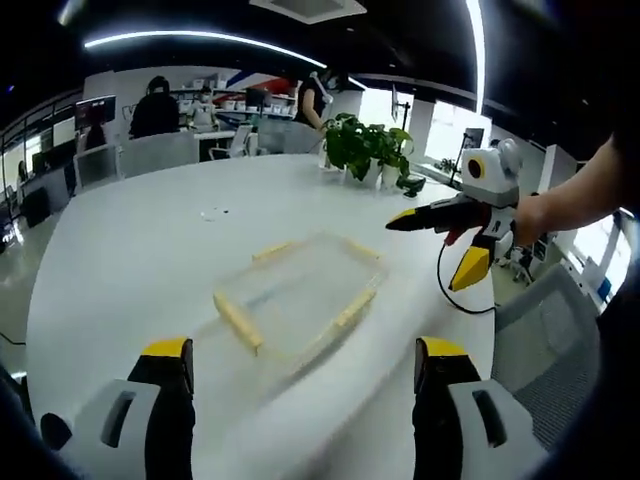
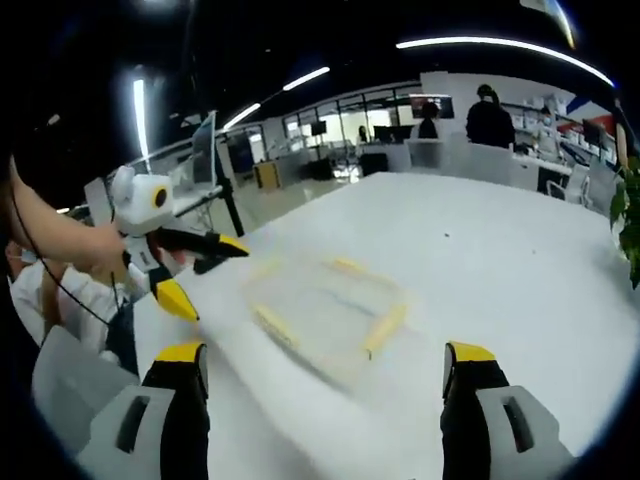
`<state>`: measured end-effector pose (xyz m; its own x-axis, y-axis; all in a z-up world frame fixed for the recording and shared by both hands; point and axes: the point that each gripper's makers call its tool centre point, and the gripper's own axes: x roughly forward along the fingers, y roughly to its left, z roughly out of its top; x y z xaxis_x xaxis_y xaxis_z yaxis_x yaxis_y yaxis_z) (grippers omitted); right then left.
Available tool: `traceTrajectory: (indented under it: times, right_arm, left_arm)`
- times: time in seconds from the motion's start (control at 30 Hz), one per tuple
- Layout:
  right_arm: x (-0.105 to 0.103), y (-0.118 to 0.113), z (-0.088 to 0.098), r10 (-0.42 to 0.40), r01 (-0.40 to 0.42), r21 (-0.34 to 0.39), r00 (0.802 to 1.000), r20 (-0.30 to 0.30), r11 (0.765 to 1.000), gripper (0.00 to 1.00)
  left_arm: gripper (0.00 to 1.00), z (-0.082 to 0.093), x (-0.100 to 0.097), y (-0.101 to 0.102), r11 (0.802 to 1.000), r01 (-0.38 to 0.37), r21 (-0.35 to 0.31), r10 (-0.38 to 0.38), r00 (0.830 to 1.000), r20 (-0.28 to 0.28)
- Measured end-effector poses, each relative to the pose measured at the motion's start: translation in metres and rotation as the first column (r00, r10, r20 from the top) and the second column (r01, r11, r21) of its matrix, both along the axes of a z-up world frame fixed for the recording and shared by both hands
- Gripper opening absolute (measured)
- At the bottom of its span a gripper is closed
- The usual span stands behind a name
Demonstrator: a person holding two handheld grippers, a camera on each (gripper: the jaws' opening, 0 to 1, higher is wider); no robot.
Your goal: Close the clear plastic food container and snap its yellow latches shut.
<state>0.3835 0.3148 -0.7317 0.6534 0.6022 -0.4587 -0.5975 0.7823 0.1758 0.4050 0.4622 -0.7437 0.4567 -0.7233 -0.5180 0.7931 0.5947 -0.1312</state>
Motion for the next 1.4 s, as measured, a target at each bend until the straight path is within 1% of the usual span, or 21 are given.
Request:
traceTrajectory:
  times: [0.13,0.3,0.53,0.8,0.9,1.07,1.13,1.4]
  right_arm:
    - [-0.004,-0.004,0.004,-0.024,0.024,0.014,1.0,0.002,1.0,0.98]
    - [-0.01,-0.008,0.009,-0.045,0.045,0.021,0.999,0.007,0.999,0.98]
    - [-0.023,-0.01,0.009,-0.051,0.051,0.018,0.999,0.008,0.999,0.98]
    - [-0.04,-0.021,0.005,-0.082,0.082,0.025,0.997,0.003,0.996,0.97]
    - [-0.046,-0.023,0.004,-0.095,0.095,0.027,0.996,0.001,0.995,0.97]
    - [-0.055,-0.023,0.006,-0.109,0.108,0.037,0.994,0.0,0.993,0.97]
    - [-0.058,-0.024,0.007,-0.111,0.111,0.038,0.994,0.001,0.993,0.97]
    - [-0.072,-0.026,0.009,-0.129,0.129,0.051,0.992,0.002,0.99,0.96]
  left_arm:
    - [0.91,0.004,-0.005,0.005,0.999,-0.026,-0.027,0.026,1.0,-0.009]
    - [0.9,0.003,-0.011,0.011,0.996,-0.066,-0.058,0.064,0.997,-0.033]
    - [0.89,0.002,-0.026,0.019,0.993,-0.089,-0.071,0.086,0.995,-0.041]
    - [0.88,-0.004,-0.042,0.03,0.99,-0.117,-0.078,0.113,0.992,-0.061]
    - [0.88,-0.004,-0.049,0.033,0.99,-0.12,-0.077,0.116,0.992,-0.058]
    - [0.87,-0.001,-0.06,0.037,0.985,-0.141,-0.097,0.135,0.989,-0.067]
    - [0.87,0.0,-0.06,0.039,0.981,-0.161,-0.109,0.154,0.986,-0.071]
    - [0.86,0.0,-0.072,0.045,0.975,-0.182,-0.127,0.173,0.982,-0.08]
